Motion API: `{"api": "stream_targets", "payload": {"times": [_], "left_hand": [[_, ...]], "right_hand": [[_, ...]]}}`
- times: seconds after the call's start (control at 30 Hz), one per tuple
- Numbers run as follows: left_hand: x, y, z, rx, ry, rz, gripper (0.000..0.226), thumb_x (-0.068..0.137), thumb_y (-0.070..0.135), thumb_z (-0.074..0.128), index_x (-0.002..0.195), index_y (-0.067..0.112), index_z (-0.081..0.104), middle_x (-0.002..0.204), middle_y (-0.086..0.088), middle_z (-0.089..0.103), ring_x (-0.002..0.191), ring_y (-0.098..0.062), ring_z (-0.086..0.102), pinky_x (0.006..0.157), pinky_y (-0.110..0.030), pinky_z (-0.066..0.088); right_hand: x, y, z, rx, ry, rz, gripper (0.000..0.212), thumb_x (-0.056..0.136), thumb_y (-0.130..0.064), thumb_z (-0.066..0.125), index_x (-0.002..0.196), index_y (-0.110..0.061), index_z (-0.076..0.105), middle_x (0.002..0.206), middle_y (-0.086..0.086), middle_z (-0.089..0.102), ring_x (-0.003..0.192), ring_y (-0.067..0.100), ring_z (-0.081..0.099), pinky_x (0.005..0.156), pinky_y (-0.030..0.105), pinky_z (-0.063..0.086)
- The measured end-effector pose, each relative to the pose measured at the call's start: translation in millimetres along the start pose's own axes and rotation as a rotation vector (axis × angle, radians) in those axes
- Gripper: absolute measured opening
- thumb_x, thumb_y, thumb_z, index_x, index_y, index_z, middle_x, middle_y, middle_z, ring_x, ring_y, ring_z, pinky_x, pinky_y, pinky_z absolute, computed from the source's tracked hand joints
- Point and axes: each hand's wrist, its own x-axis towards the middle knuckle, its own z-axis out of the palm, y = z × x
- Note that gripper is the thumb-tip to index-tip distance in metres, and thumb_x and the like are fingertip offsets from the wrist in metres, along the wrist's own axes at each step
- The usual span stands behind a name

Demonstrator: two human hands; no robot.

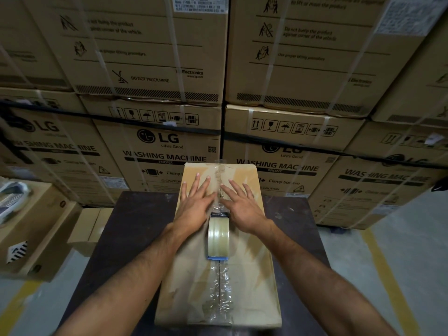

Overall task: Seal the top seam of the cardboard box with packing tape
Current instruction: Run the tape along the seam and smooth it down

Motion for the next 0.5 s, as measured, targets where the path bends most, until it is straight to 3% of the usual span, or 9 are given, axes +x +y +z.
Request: {"api": "stream_targets", "payload": {"times": [0.07,0.13,0.23,0.33,0.43,0.5], "left_hand": [[-9.1,-4.2,-1.4,0.012,-0.034,-0.052,0.076,0.096,0.009,0.034,0.166,0.036,0.023,0.178,-0.004,-0.011,0.160,-0.029,-0.028,0.126,-0.054,-0.023],[-22.3,-10.0,1.2,-0.017,-0.034,-0.103,0.086,0.098,-0.001,0.042,0.168,0.039,0.012,0.178,-0.003,-0.013,0.161,-0.026,-0.027,0.129,-0.056,-0.018],[-48.6,-18.9,13.3,-0.080,-0.023,-0.152,0.071,0.107,0.014,0.047,0.168,0.033,0.017,0.179,-0.003,-0.005,0.161,-0.020,-0.023,0.133,-0.056,-0.009],[-73.2,-21.4,31.2,-0.092,-0.006,-0.185,0.061,0.109,0.025,0.048,0.166,0.023,0.027,0.180,-0.004,0.004,0.158,-0.012,-0.020,0.132,-0.047,-0.010],[-87.9,-15.8,44.9,-0.052,-0.019,-0.203,0.061,0.110,0.035,0.038,0.167,0.018,0.026,0.180,-0.005,0.003,0.162,-0.017,-0.018,0.133,-0.045,-0.013],[-94.8,-11.0,50.1,0.051,-0.047,-0.197,0.067,0.105,0.040,0.021,0.168,0.018,0.018,0.180,-0.004,-0.001,0.163,-0.020,-0.019,0.133,-0.049,-0.015]], "right_hand": [[-7.3,2.7,-3.2,0.056,0.017,0.063,0.054,0.106,-0.023,0.054,0.159,-0.025,0.047,0.180,0.008,0.014,0.167,0.031,-0.005,0.131,0.060,-0.007],[-18.2,4.0,-8.3,0.182,0.059,0.178,0.050,0.111,-0.034,0.046,0.160,-0.026,0.044,0.179,0.007,0.018,0.167,0.029,0.001,0.134,0.061,0.002],[-41.9,-8.9,-17.7,0.490,0.159,0.392,0.063,0.109,-0.055,0.045,0.164,-0.026,0.040,0.175,0.004,0.032,0.164,0.024,0.020,0.132,0.057,0.023],[-65.6,-43.8,-20.5,0.707,0.265,0.494,0.093,0.092,-0.089,0.039,0.165,-0.031,0.037,0.168,0.000,0.046,0.154,0.019,0.040,0.125,0.051,0.038],[-73.2,-87.8,-11.9,0.473,0.184,0.495,0.103,0.082,-0.100,0.029,0.168,-0.044,0.017,0.174,0.001,0.033,0.161,0.025,0.029,0.129,0.060,0.026],[-69.0,-112.1,-4.3,0.300,0.140,0.513,0.100,0.083,-0.095,0.032,0.167,-0.048,0.007,0.179,0.004,0.021,0.165,0.033,0.015,0.129,0.069,0.014]]}}
